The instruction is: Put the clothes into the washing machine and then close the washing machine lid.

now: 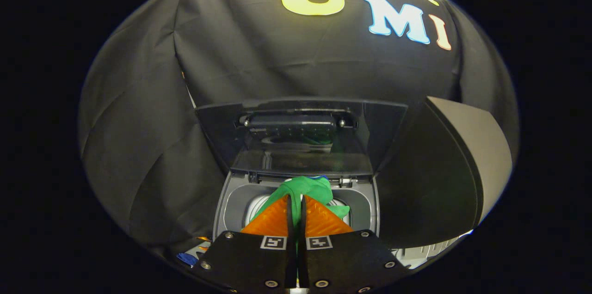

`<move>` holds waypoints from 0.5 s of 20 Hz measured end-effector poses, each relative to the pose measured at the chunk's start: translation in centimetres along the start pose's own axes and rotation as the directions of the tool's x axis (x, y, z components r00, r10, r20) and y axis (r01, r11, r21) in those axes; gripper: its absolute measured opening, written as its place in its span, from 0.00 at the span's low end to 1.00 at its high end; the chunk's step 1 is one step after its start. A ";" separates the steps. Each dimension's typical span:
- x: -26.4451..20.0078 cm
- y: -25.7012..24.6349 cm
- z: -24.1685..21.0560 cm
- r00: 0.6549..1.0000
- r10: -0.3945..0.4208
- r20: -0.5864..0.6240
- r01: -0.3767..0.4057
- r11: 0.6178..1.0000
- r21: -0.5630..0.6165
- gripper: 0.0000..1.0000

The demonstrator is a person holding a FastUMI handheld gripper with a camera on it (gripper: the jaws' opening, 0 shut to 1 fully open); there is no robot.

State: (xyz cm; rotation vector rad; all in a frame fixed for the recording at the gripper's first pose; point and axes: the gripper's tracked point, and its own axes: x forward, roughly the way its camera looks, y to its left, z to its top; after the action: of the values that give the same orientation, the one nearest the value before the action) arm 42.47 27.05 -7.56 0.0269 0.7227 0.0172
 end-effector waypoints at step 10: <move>4.8 0.4 -7.1 0.984 0.046 -0.172 -0.053 0.998 -0.036 0.01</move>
State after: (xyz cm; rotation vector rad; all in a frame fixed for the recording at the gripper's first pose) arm 41.33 27.73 -16.07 0.0046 0.8937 0.0830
